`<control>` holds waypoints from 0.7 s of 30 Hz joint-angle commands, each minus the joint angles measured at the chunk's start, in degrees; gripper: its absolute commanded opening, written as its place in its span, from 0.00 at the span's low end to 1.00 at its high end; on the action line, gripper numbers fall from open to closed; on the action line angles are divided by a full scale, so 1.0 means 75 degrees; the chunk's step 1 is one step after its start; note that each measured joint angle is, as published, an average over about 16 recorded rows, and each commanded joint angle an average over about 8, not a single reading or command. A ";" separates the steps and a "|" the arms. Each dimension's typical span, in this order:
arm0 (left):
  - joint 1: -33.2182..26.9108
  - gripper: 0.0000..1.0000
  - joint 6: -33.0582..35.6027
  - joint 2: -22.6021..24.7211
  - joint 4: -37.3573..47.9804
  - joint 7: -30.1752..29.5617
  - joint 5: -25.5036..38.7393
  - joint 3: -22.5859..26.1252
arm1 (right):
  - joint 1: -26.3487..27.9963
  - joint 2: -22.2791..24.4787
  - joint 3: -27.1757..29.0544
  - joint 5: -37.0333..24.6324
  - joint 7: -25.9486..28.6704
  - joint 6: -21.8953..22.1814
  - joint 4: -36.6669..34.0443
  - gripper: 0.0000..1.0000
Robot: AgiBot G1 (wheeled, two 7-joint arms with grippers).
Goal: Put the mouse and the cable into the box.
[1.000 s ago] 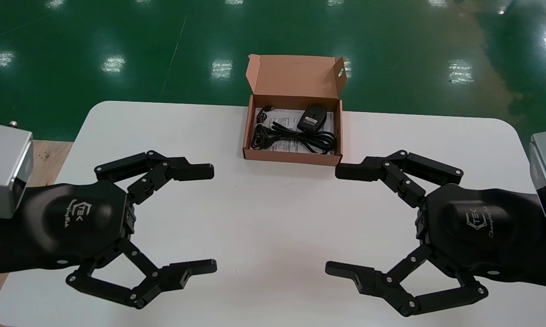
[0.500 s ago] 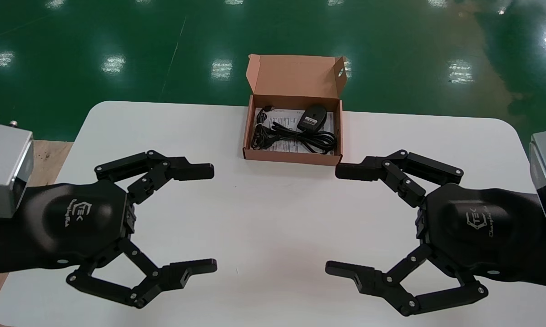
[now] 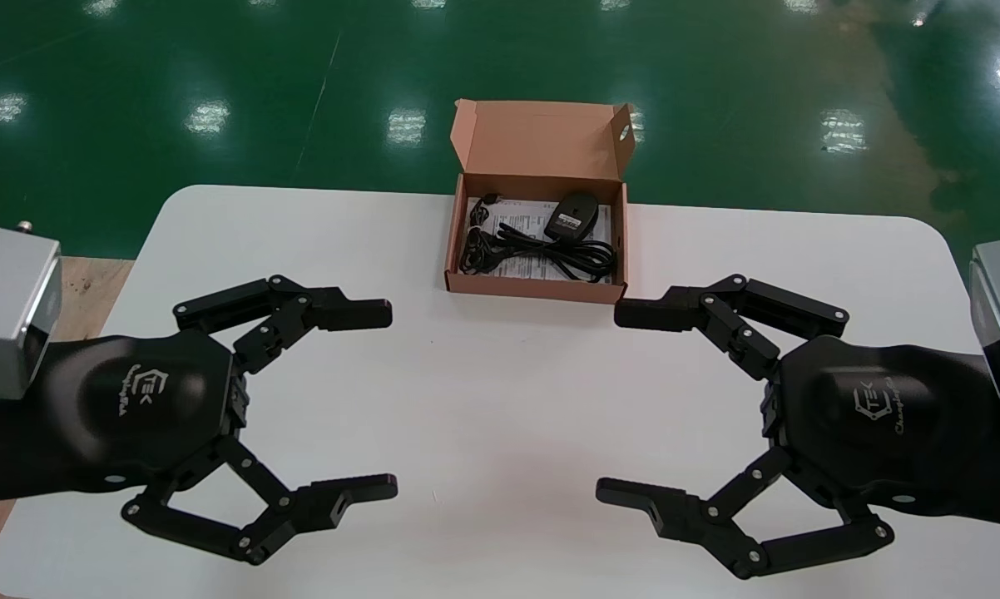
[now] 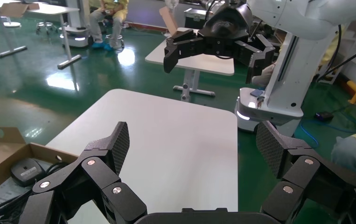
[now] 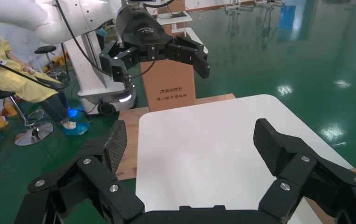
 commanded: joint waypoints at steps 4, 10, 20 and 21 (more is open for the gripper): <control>0.0000 1.00 0.0000 0.0000 0.0000 0.0000 0.0000 0.0000 | 0.0000 0.0000 0.0000 0.0000 0.0000 0.0000 0.0000 1.00; 0.0000 1.00 0.0000 0.0000 0.0000 0.0000 0.0000 0.0000 | 0.0000 0.0000 0.0000 0.0000 0.0000 0.0000 0.0000 1.00; 0.0000 1.00 0.0000 0.0000 0.0000 0.0000 0.0000 0.0000 | 0.0000 0.0000 0.0000 0.0000 0.0000 0.0000 0.0000 1.00; 0.0000 1.00 0.0000 0.0000 0.0000 0.0000 0.0000 0.0000 | 0.0000 0.0000 0.0000 0.0000 0.0000 0.0000 0.0000 1.00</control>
